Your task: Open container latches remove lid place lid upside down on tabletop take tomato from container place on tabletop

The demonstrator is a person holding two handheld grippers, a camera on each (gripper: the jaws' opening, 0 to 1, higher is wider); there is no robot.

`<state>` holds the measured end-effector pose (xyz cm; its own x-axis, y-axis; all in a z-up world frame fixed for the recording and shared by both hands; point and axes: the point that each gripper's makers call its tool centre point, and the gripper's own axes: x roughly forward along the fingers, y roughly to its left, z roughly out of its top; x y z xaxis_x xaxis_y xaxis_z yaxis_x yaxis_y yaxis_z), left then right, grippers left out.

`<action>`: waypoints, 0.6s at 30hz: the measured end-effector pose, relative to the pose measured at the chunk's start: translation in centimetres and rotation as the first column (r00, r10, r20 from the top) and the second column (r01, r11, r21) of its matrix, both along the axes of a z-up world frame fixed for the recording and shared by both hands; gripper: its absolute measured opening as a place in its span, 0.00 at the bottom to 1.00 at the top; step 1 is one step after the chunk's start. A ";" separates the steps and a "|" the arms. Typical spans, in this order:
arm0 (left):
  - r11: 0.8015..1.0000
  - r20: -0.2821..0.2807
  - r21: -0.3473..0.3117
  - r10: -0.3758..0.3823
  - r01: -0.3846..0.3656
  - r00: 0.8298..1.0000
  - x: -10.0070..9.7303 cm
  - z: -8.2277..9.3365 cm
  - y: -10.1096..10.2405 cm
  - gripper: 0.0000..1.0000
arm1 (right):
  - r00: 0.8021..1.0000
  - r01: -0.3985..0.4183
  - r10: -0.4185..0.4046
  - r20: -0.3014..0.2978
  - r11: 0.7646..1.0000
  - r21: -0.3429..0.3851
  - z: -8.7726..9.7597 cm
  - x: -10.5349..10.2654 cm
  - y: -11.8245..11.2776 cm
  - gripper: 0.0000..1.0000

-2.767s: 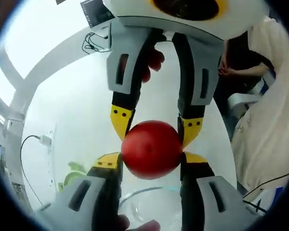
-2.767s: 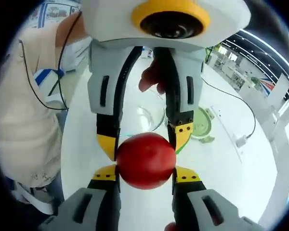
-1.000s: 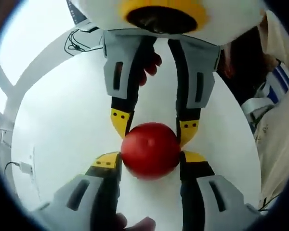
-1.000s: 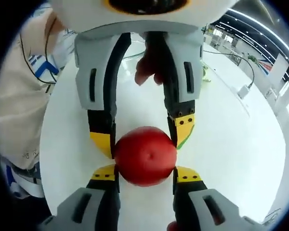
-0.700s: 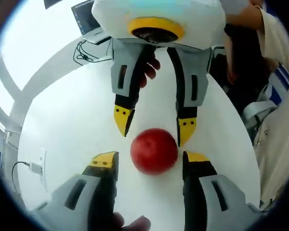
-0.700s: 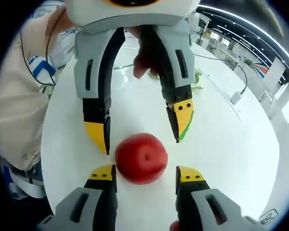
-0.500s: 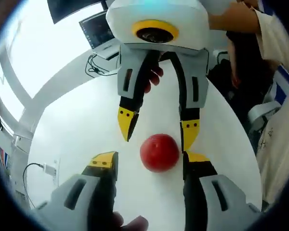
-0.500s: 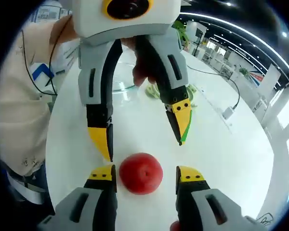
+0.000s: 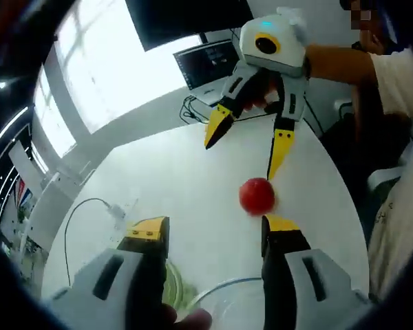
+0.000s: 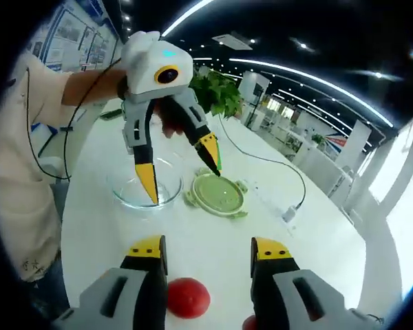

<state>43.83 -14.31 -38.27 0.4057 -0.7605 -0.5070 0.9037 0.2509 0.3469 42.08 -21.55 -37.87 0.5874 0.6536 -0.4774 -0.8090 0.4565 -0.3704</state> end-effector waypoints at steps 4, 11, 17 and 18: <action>0.993 0.073 -0.090 0.088 -0.081 0.994 0.5 2.6 2.8 0.46 | 0.997 0.057 -0.061 0.056 0.995 0.078 2.1 0.5 -0.4 0.41; 0.950 0.124 -0.224 0.248 -0.216 0.961 1.2 5.1 9.2 0.46 | 0.982 0.128 -0.153 0.115 0.971 0.200 5.2 1.4 -2.9 0.40; 0.896 0.173 -0.313 0.379 -0.314 0.909 0.1 6.8 14.8 0.46 | 0.960 0.184 -0.237 0.149 0.936 0.300 6.9 1.3 -5.6 0.39; 0.880 0.172 -0.341 0.404 -0.331 0.898 -0.1 7.2 15.7 0.46 | 0.953 0.196 -0.258 0.157 0.923 0.331 7.2 1.3 -6.1 0.39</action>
<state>43.73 1.35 -31.06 0.7624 -0.6318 -0.1398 0.6288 0.6724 0.3904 43.41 -27.60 -30.68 0.7979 0.5874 -0.1355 -0.5963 0.7359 -0.3208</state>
